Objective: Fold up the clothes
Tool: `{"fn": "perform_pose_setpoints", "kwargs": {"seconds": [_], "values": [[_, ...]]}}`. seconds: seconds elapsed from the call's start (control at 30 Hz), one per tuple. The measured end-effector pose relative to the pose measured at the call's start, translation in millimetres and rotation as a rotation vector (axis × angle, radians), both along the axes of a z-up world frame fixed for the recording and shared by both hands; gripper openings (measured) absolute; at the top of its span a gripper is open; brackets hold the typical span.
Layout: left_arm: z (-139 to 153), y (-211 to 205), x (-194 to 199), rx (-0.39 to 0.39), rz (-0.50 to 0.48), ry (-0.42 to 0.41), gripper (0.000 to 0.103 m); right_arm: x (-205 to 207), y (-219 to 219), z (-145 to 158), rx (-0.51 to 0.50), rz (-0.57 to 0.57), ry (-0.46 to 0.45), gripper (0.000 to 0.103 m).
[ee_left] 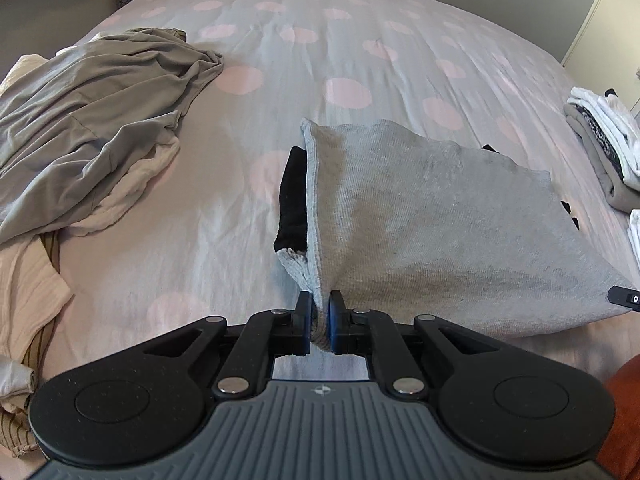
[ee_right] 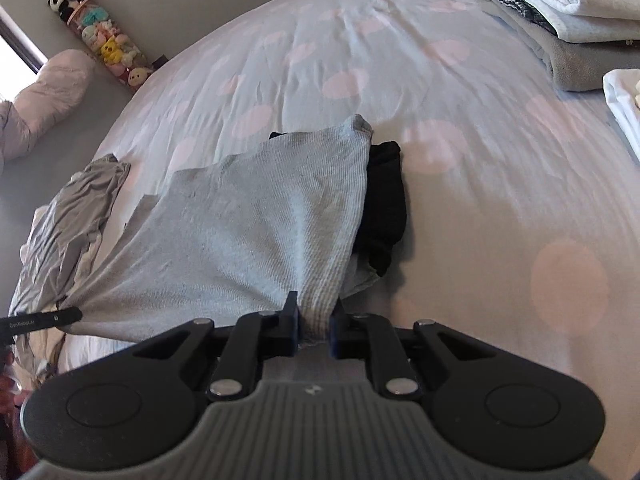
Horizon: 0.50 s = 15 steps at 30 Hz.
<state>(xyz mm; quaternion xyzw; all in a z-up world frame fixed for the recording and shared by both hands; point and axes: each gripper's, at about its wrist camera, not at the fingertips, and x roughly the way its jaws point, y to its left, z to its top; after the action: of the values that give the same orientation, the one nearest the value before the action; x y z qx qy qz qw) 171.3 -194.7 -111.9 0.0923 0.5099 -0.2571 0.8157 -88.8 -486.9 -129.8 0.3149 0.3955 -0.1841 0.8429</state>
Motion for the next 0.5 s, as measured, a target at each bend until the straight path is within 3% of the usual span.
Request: {"fn": "perform_pose_setpoints", "kwargs": {"seconds": [0.17,0.33,0.5], "values": [[-15,-10,-13,0.092,-0.007,-0.011,0.007,10,15,-9,-0.098,0.065,0.098,0.015],[-30,-23,-21,0.17,-0.014,-0.007,0.008,27,21,-23,-0.135,0.135,0.216,0.015],[-29,-13,-20,0.125,0.03,-0.01,0.009,32,27,-25,-0.172,0.158,0.26,0.017]]}}
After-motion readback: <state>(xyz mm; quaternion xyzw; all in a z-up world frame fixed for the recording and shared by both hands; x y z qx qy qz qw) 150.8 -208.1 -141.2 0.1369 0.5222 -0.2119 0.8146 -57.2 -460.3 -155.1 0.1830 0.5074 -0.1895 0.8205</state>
